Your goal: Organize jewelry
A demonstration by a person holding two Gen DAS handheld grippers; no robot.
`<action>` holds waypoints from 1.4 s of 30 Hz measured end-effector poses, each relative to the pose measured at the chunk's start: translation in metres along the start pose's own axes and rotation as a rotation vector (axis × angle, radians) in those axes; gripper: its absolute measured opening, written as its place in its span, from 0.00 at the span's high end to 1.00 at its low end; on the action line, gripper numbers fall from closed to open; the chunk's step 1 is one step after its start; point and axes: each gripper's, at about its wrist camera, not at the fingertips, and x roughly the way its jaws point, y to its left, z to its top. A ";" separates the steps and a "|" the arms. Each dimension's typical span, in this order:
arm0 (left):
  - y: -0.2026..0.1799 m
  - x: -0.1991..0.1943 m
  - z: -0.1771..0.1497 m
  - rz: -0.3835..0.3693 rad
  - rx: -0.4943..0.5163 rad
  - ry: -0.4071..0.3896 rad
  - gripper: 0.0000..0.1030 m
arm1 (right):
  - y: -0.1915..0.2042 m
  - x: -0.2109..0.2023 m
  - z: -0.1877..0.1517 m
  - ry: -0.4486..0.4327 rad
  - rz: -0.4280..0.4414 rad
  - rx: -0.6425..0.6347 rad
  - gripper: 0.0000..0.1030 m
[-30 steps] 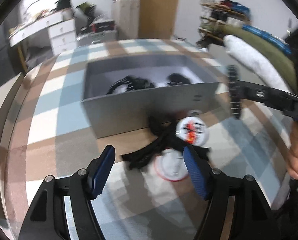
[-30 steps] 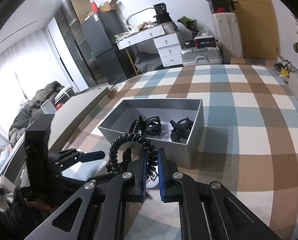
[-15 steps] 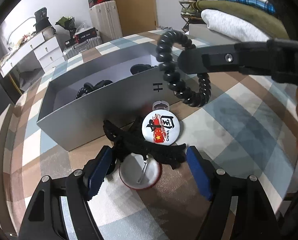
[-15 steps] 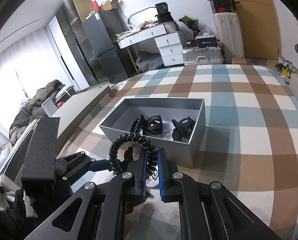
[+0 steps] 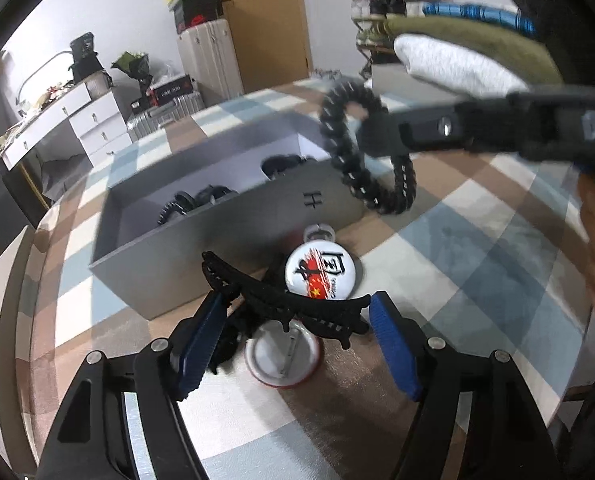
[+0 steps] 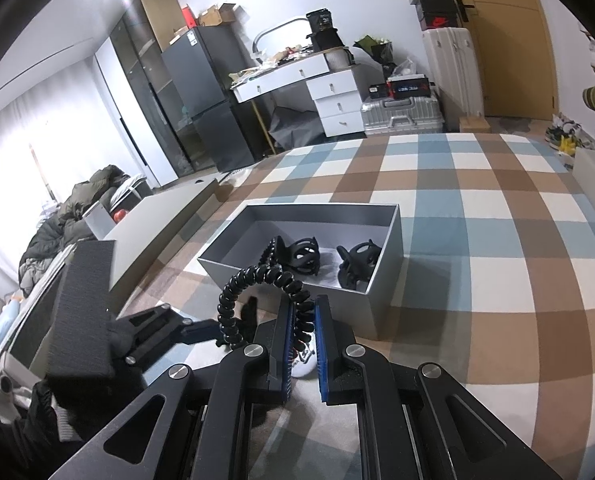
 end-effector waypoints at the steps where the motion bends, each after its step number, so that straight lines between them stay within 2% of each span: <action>1: 0.003 -0.004 0.000 0.000 -0.011 -0.018 0.32 | 0.000 0.000 0.000 -0.003 0.000 0.001 0.91; 11: 0.030 -0.033 0.007 0.010 -0.134 -0.174 0.32 | -0.006 -0.008 0.001 -0.066 0.004 0.038 0.91; 15: 0.042 -0.033 0.014 0.015 -0.175 -0.210 0.32 | -0.007 -0.006 0.003 -0.073 0.004 0.054 0.91; 25: 0.067 -0.007 0.034 0.040 -0.254 -0.202 0.32 | -0.013 0.010 0.021 -0.073 0.001 0.086 0.90; 35: 0.066 0.014 0.037 0.108 -0.211 -0.138 0.32 | -0.022 0.035 0.033 -0.048 0.014 0.121 0.90; 42: 0.066 0.014 0.036 0.101 -0.235 -0.109 0.32 | -0.025 0.041 0.031 -0.028 -0.006 0.135 0.88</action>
